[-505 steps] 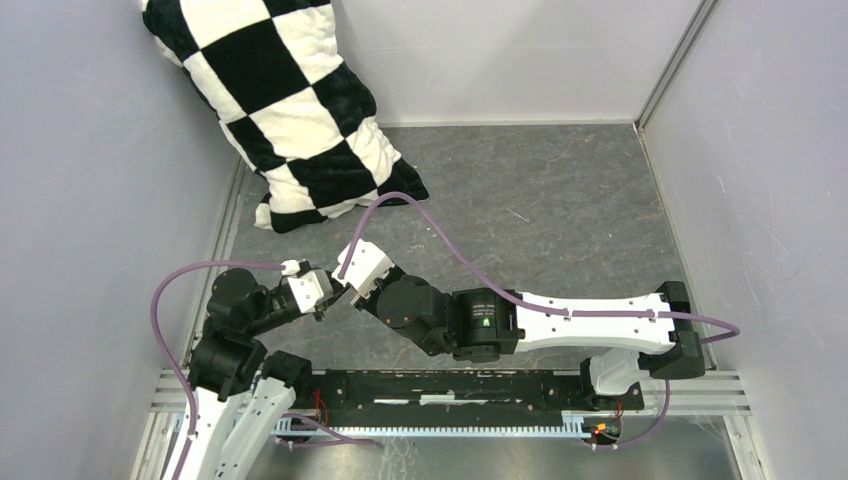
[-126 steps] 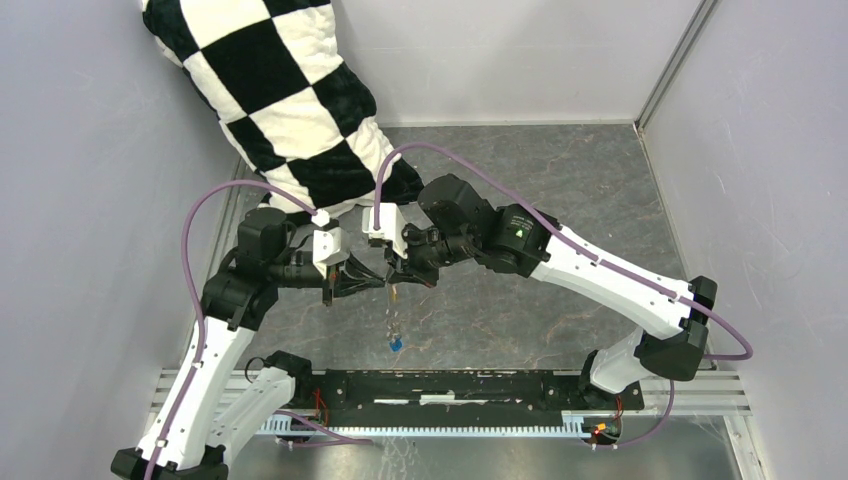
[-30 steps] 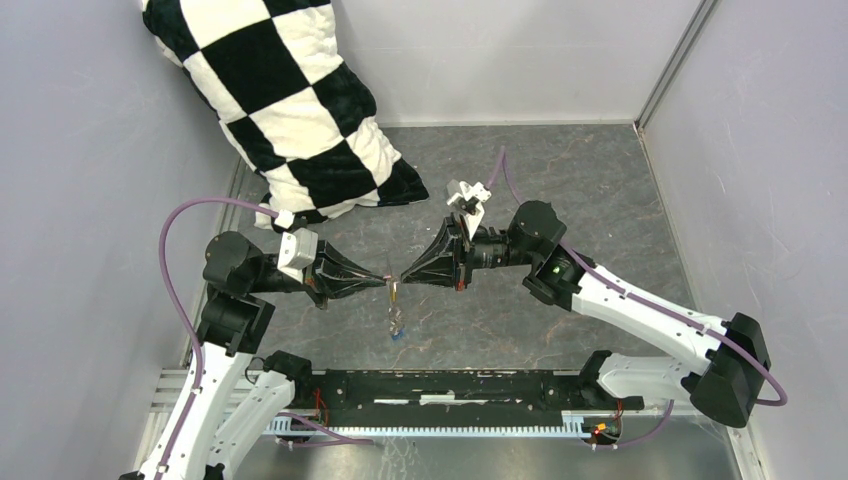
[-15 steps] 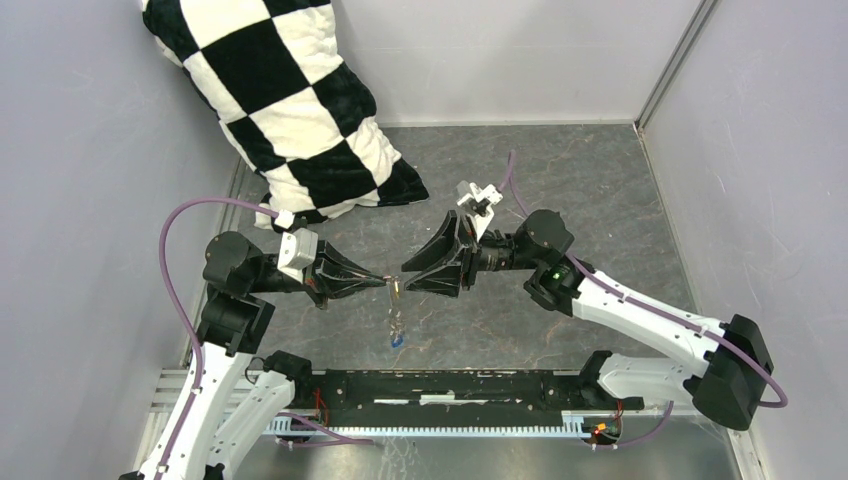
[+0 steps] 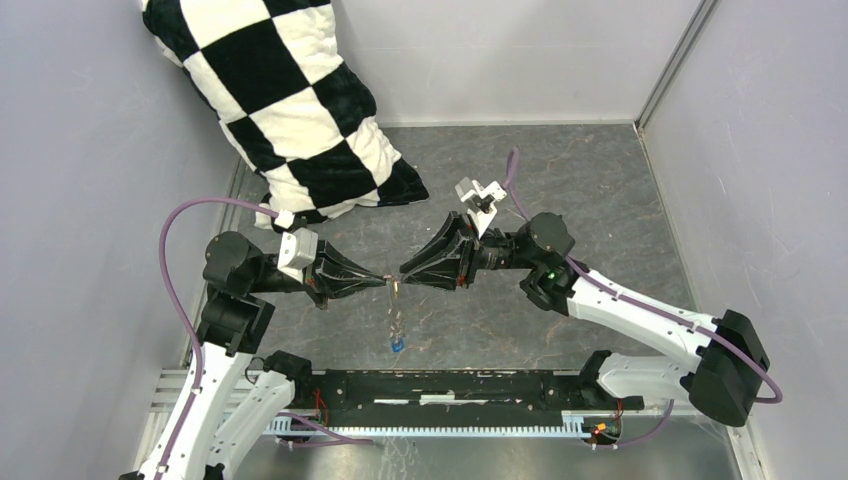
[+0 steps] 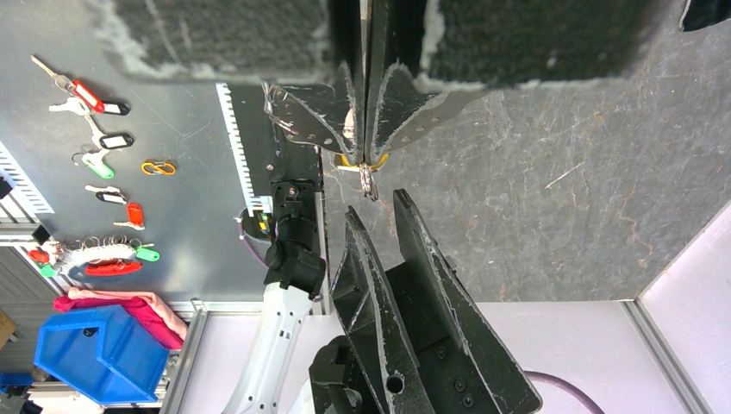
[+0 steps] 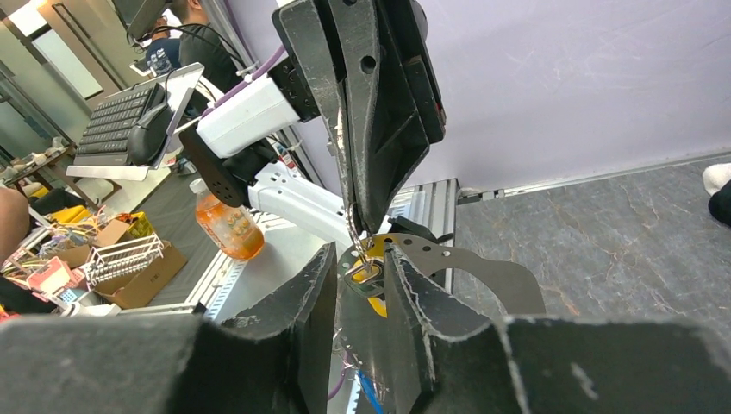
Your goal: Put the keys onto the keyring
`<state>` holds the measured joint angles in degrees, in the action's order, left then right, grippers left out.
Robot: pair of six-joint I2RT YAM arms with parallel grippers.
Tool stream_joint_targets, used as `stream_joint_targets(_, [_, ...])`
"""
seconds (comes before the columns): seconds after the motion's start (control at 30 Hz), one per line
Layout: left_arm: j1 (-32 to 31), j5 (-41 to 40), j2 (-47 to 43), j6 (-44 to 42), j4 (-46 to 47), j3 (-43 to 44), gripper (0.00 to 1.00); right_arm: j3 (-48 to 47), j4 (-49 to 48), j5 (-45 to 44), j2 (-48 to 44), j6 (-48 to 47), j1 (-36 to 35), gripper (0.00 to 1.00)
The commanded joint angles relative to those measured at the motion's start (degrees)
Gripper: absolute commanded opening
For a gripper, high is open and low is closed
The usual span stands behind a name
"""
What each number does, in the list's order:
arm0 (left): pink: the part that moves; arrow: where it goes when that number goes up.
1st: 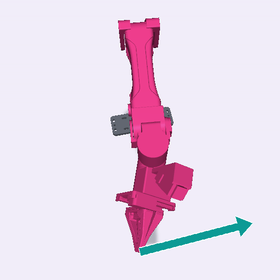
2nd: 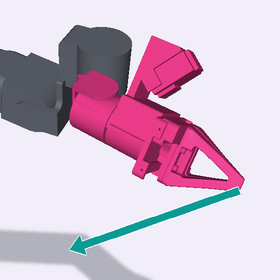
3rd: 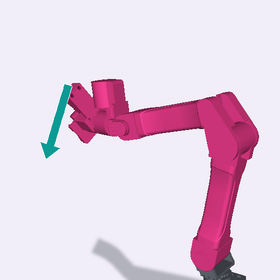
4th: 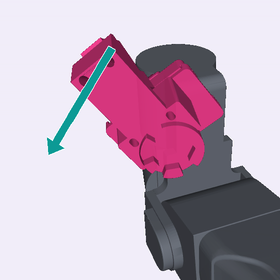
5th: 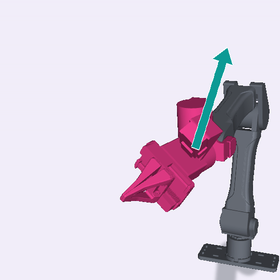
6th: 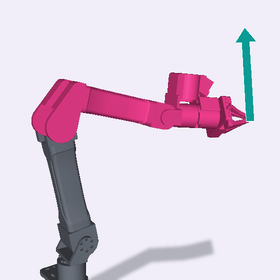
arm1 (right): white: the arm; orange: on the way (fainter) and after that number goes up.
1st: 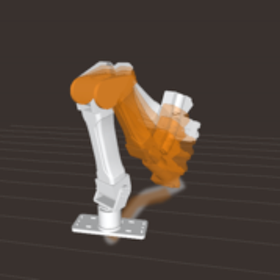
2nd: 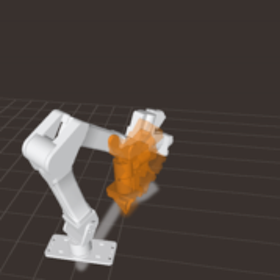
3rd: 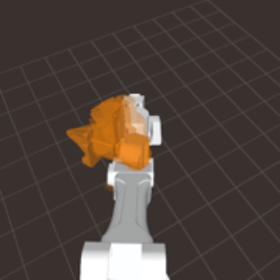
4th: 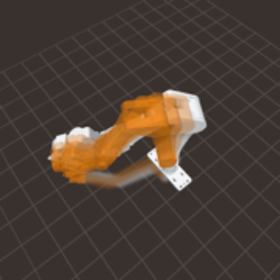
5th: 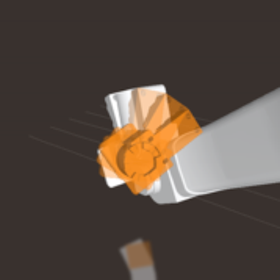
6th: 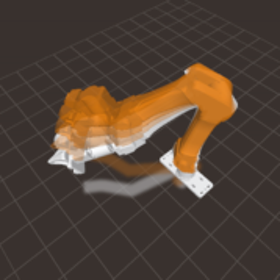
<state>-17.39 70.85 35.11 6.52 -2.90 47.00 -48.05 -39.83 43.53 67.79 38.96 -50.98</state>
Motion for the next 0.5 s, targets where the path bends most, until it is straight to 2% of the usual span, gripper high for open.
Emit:
stream_joint_targets(0.0, [-0.2,0.0,-0.6,-2.1,1.5,2.4,0.02,0.5,-3.0,0.3,0.5,1.0,0.1,0.33])
stream_joint_targets(0.3, [-0.1,0.0,-0.8,-1.8,1.5,2.5,0.02,0.4,-4.0,0.1,1.4,1.3,0.0,0.33])
stream_joint_targets(0.47, [-0.1,-0.1,-0.8,-1.8,1.5,2.5,0.02,0.4,-6.0,0.5,2.0,2.7,-0.1,0.16])
